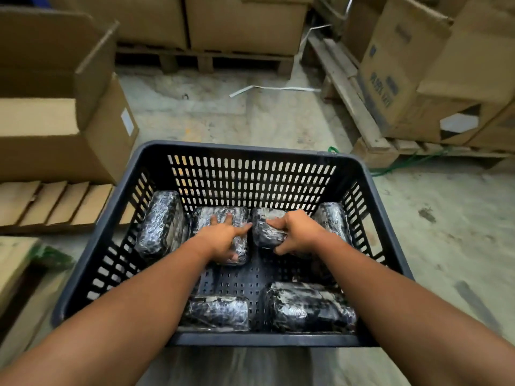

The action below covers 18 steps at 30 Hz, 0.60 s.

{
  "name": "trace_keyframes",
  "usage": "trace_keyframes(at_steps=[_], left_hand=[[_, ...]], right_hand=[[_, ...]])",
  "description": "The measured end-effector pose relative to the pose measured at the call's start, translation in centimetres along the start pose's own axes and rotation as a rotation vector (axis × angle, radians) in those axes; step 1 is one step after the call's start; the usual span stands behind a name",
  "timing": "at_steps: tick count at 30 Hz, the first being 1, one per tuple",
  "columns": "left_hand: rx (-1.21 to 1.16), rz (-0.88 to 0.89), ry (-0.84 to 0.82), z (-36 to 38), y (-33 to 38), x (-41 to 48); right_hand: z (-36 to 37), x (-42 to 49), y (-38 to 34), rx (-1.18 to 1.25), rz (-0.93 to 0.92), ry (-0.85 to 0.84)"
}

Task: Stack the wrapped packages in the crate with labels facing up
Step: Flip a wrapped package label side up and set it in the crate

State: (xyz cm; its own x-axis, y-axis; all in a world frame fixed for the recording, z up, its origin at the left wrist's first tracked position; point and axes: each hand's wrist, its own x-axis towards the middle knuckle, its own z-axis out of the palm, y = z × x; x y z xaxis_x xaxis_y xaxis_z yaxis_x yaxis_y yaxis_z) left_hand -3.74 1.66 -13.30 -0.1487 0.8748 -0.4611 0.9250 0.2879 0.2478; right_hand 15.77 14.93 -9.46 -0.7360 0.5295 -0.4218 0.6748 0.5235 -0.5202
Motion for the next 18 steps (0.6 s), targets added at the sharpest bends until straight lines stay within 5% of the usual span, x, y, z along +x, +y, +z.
trace_keyframes(at_steps=[7, 12, 18], left_hand=[[-0.602, 0.246, 0.336, -4.4, 2.0, -1.2], [-0.708, 0.324, 0.306, -6.9, 4.5, -1.9], [-0.923, 0.342, 0.353, -8.1, 4.5, -2.7]], right_hand=[[-5.5, -2.3, -0.8, 0.237, -0.074, 0.056], [-9.0, -4.4, -0.3, 0.514, -0.116, 0.035], [-11.7, -5.8, -1.4, 0.564, -0.166, 0.238]])
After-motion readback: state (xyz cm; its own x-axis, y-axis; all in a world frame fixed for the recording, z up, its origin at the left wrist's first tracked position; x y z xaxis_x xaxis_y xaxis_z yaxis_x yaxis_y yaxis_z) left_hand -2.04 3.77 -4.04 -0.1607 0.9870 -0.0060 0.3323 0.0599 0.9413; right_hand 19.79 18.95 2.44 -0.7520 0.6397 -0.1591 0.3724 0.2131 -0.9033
